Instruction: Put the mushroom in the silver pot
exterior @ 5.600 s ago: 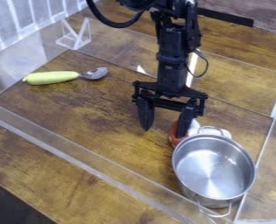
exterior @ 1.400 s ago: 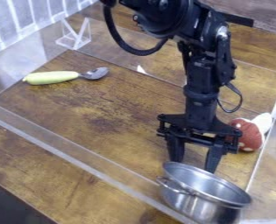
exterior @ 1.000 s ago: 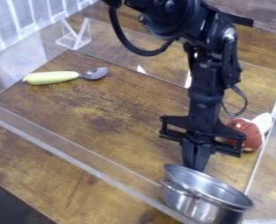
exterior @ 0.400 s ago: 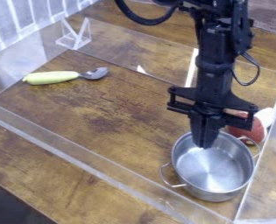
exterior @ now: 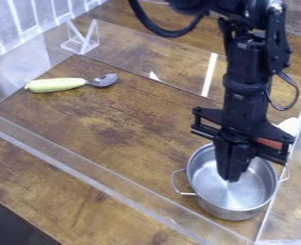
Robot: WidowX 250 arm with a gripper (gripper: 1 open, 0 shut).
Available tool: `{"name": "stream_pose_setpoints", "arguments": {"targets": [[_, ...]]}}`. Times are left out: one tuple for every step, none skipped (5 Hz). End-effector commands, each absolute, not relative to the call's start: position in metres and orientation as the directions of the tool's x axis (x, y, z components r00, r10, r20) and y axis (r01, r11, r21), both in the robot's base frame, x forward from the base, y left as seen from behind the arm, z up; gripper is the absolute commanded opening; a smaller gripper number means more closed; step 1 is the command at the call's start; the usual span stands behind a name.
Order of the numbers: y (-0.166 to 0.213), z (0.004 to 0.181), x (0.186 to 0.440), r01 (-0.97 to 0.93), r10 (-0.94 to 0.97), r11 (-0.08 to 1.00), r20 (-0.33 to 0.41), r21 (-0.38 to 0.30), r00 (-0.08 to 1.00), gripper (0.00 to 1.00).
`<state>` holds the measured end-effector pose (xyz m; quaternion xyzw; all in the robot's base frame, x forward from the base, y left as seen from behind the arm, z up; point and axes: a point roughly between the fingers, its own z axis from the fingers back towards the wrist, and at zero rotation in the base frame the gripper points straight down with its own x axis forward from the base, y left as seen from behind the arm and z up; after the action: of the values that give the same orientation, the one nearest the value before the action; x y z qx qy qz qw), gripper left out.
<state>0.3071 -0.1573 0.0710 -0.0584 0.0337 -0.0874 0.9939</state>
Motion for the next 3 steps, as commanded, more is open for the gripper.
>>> {"name": "stream_pose_setpoints", "arguments": {"targets": [[-0.157, 0.105, 0.31, 0.235, -0.237, 0.963, 0.003, -0.136, 0.972, 0.0], [-0.157, 0.113, 0.311, 0.281, -0.286, 0.949, -0.013, -0.143, 0.958, 0.0], [-0.155, 0.098, 0.303, 0.382, -0.39, 0.913, -0.031, -0.146, 0.92, 0.0]]}}
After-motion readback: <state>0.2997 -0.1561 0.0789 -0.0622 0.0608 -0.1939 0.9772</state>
